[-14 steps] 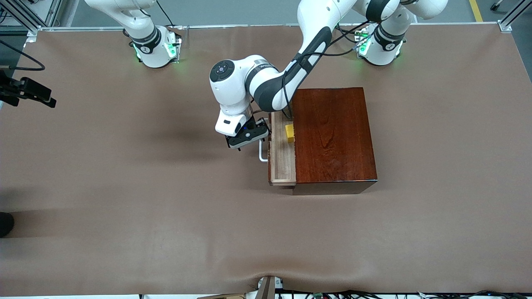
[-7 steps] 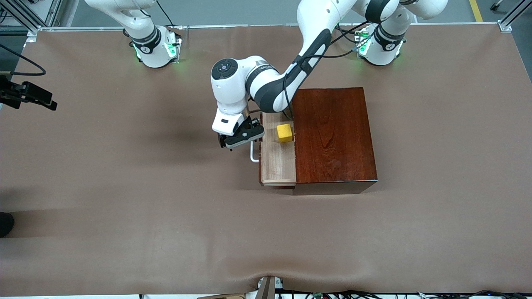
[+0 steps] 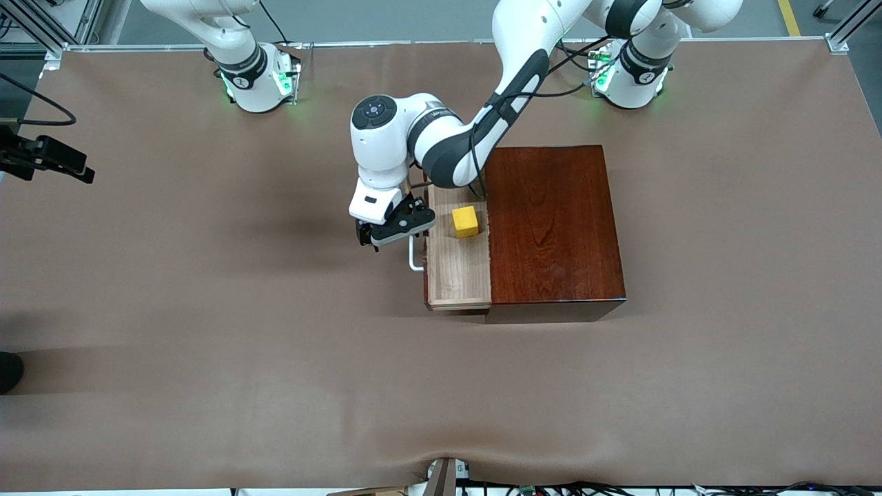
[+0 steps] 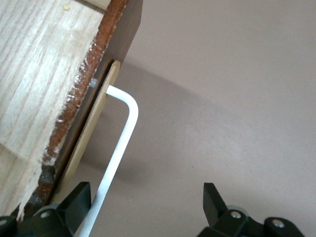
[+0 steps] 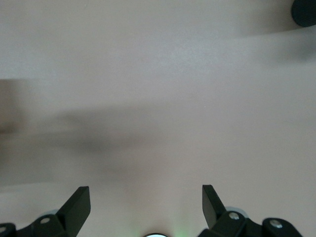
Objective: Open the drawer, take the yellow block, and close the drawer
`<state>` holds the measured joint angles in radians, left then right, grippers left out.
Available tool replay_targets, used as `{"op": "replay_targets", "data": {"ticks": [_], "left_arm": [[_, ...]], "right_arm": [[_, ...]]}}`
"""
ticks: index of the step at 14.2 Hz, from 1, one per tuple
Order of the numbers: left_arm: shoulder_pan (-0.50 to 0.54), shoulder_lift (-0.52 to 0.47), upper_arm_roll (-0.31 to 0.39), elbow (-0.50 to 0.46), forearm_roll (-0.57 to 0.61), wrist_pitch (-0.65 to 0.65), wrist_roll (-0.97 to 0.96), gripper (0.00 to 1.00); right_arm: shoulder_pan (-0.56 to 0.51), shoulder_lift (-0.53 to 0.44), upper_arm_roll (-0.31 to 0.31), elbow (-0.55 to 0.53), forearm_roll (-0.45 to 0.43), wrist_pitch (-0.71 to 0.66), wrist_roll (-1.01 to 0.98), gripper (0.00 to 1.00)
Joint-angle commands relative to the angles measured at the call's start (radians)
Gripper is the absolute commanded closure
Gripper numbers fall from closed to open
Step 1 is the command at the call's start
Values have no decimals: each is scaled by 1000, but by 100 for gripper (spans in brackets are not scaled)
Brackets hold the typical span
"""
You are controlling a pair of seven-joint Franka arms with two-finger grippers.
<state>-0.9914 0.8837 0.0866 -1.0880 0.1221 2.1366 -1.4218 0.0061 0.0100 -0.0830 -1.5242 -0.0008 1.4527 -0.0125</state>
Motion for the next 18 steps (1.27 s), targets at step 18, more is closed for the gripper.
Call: {"op": "replay_targets", "data": {"ticks": [18], "left_arm": [[207, -380, 68, -10, 21, -484, 430, 0]], "right_arm": [[-20, 97, 14, 18, 7, 5, 3, 0]]}}
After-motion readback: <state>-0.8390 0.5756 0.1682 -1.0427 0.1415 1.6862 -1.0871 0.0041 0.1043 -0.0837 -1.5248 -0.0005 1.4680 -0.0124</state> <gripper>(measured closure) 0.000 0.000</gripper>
